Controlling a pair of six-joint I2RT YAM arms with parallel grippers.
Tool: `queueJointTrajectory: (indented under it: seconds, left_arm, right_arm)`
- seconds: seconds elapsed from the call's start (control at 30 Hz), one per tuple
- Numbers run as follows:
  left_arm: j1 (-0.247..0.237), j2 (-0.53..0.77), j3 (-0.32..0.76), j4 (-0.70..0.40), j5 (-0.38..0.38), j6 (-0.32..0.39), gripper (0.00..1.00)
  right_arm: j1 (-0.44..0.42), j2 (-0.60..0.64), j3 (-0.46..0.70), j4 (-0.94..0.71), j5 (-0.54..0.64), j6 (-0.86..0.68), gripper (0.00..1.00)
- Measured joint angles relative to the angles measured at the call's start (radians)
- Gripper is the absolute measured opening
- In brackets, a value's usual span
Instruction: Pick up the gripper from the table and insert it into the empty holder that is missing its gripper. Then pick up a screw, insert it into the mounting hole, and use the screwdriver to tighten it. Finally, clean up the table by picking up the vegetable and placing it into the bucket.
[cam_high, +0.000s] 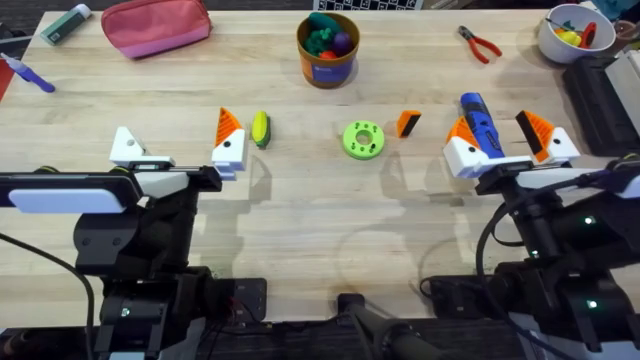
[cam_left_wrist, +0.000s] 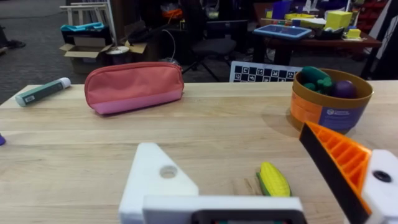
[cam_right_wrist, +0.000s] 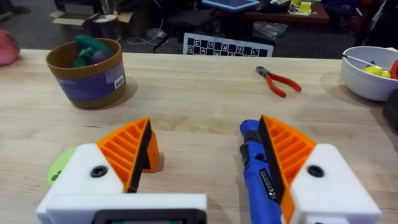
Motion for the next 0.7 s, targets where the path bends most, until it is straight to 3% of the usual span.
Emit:
queueJointTrajectory:
  seconds: [0.33, 0.57, 0.7]
  left_arm:
    - [0.0, 0.0, 0.0, 0.005, 0.0, 0.0, 0.996]
    - [0.0, 0.0, 0.003, 0.151, 0.001, -0.001, 0.996]
    - [0.0, 0.001, 0.069, 0.046, 0.0, -0.001, 0.996]
  right_arm:
    - [0.0, 0.0, 0.0, -0.001, 0.0, 0.0, 0.994]
    - [0.0, 0.0, 0.005, 0.102, -0.002, 0.008, 0.994]
    - [0.0, 0.002, 0.069, 0.095, -0.002, 0.021, 0.994]
